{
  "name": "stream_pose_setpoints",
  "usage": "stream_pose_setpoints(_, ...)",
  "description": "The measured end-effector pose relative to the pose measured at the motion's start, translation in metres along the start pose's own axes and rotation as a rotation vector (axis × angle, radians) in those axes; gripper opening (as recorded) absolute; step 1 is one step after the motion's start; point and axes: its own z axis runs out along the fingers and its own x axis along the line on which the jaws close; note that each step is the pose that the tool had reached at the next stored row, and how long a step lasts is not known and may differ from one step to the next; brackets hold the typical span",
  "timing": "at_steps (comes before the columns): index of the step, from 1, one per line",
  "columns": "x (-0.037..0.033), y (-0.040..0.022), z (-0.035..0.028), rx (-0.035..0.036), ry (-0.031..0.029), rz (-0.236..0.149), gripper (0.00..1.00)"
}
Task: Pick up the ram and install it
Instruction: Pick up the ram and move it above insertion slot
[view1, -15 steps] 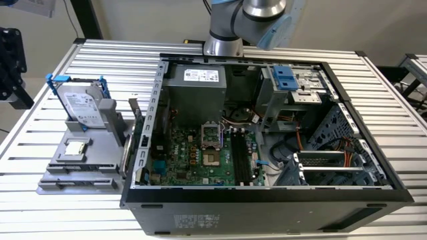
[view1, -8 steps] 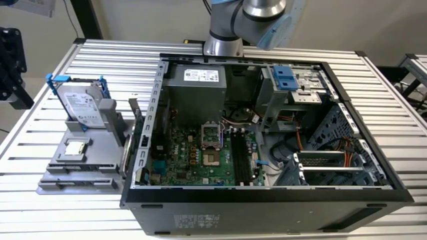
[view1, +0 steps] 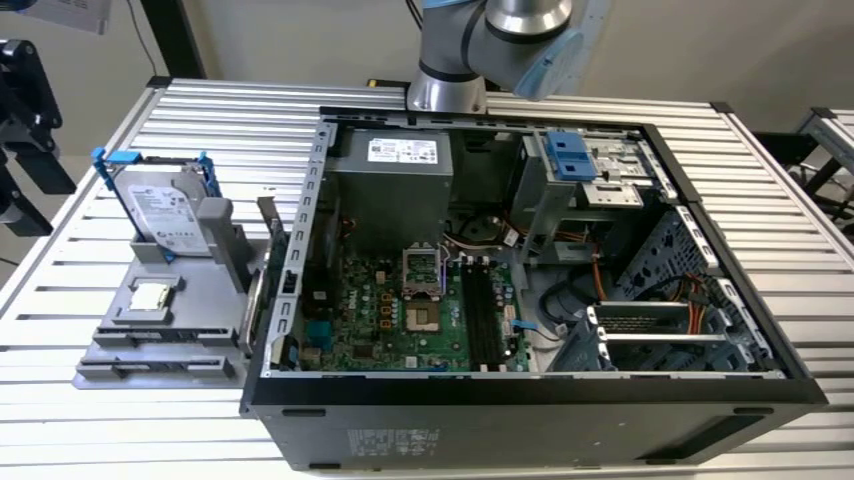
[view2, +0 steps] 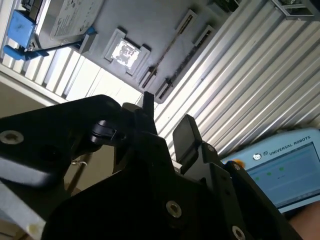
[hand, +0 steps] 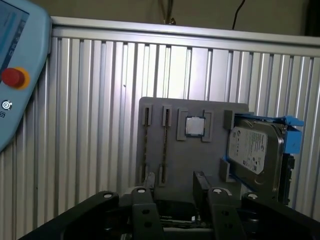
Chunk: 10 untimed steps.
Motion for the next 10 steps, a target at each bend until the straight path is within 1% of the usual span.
stream_pose_setpoints(6,0.0000,0.0000,0.0001,-0.0001,0.0001,-0.002,1.00)
stream_pose_setpoints(10,0.0001,-0.0001,0.0030,-0.0001,0.0000,-0.002,1.00)
